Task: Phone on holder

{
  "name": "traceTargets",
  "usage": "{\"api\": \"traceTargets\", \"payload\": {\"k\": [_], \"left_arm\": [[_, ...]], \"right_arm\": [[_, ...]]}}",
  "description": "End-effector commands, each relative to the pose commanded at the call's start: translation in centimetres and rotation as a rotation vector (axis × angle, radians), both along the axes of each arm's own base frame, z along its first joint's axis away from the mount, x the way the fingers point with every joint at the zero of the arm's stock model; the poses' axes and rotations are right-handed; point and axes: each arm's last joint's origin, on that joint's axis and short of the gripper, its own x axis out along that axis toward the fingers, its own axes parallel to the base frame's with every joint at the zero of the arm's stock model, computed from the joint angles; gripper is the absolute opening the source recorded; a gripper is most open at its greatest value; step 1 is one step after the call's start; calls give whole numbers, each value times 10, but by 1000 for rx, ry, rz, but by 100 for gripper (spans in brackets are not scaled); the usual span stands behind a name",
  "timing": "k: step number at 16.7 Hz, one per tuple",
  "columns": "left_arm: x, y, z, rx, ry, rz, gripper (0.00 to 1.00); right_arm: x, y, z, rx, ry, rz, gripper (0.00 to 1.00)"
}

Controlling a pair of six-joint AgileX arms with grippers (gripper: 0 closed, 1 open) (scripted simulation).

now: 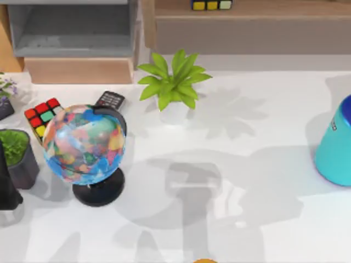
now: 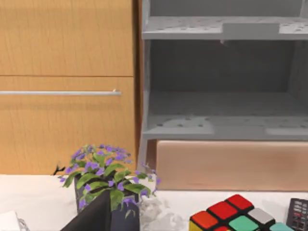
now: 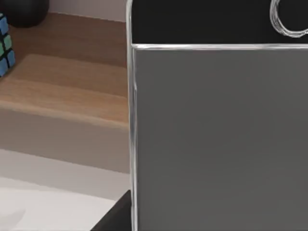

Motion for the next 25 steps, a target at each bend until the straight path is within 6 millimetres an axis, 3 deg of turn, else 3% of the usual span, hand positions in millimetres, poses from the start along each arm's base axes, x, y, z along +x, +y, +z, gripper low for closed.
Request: {"api": "traceTargets", "payload": {"k": [5,10,21,25], "left_arm": [[0,0,0,0,0,0,100],[0,0,0,0,0,0,100],[0,0,0,0,0,0,100],[0,0,0,0,0,0,100]], "right_arm": [[-22,-38,-50,-7,89,-143,0],[-37,-53,-84,22,176,-217,0],[-36,-53,-84,35,160,-217,0],[-22,-51,-91,0,162,-195,0]]}}
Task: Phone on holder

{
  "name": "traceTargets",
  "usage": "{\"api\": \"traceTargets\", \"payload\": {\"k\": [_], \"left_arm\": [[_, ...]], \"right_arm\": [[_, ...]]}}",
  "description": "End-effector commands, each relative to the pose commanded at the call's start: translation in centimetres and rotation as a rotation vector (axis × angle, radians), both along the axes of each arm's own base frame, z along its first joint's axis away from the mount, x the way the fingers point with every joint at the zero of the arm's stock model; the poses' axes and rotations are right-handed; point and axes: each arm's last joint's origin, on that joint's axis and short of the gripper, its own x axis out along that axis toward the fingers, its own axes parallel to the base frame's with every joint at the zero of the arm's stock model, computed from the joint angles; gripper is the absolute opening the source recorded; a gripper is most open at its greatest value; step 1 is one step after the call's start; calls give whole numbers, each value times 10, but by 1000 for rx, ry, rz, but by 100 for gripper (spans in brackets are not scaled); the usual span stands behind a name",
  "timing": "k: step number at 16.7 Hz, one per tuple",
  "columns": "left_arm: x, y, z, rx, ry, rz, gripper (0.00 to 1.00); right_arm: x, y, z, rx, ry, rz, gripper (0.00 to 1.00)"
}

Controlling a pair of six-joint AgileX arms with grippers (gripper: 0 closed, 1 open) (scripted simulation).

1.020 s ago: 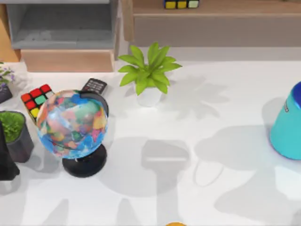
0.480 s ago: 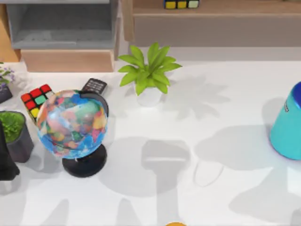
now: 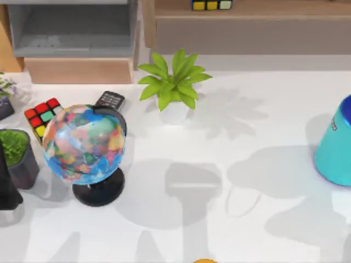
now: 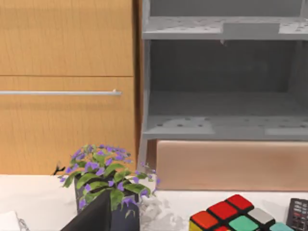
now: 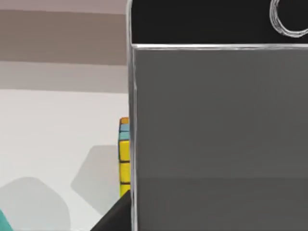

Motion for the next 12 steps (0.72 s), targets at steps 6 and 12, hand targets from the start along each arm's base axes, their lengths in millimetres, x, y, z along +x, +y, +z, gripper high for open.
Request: {"api": "traceTargets", "payload": {"k": [6,12], "left_arm": [[0,0,0,0,0,0,100],[0,0,0,0,0,0,100]], "right_arm": [[26,-3,-18,16,19,-26,0],[27,-4,-19,24,19,-30,8]]}}
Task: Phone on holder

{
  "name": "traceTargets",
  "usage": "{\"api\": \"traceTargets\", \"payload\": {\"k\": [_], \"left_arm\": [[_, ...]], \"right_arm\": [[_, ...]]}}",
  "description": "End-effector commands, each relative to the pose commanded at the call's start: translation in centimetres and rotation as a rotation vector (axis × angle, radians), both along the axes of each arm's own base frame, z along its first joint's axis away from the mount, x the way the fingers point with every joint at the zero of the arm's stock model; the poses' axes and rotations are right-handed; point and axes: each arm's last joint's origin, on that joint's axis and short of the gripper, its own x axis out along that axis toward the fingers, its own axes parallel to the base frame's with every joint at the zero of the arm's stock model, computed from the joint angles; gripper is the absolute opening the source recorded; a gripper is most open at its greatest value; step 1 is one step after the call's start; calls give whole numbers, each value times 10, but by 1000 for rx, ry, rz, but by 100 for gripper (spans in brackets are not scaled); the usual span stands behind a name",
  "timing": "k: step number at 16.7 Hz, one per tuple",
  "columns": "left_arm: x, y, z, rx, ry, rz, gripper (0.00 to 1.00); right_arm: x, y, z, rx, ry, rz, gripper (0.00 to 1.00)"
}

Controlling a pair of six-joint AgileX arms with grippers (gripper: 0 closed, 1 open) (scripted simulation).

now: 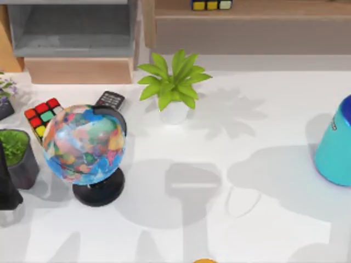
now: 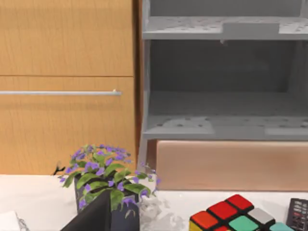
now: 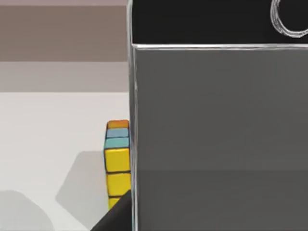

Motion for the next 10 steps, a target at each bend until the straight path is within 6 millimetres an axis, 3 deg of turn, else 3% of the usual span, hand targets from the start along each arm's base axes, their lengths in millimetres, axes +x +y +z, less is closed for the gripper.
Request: {"api": "traceTargets", "payload": {"k": [10], "left_arm": [[0,0,0,0,0,0,100]], "right_arm": [[0,0,0,0,0,0,83]]}}
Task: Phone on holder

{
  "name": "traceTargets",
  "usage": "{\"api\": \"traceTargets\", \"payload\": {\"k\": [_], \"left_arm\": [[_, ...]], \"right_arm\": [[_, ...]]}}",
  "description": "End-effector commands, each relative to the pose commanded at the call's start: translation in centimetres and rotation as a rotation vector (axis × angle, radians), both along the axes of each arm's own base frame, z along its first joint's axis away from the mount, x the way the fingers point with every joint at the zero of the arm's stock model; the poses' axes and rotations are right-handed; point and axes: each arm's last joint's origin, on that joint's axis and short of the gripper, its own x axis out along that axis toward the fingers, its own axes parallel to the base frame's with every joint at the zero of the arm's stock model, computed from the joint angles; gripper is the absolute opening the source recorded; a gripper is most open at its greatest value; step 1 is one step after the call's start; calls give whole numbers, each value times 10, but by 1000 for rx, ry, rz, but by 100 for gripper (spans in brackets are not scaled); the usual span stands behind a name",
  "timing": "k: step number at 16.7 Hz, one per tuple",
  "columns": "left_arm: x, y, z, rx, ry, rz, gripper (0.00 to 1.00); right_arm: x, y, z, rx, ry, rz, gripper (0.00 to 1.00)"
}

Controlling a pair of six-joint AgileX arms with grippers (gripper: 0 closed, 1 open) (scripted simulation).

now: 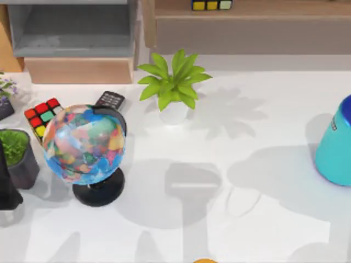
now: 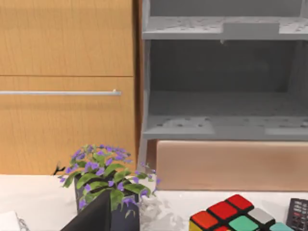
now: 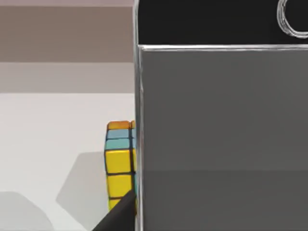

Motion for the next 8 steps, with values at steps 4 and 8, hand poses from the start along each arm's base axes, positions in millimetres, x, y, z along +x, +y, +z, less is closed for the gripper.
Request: {"api": "traceTargets", "payload": {"k": [4,8], "left_arm": [[0,0,0,0,0,0,100],[0,0,0,0,0,0,100]], "right_arm": [[0,0,0,0,0,0,100],[0,0,0,0,0,0,100]]}}
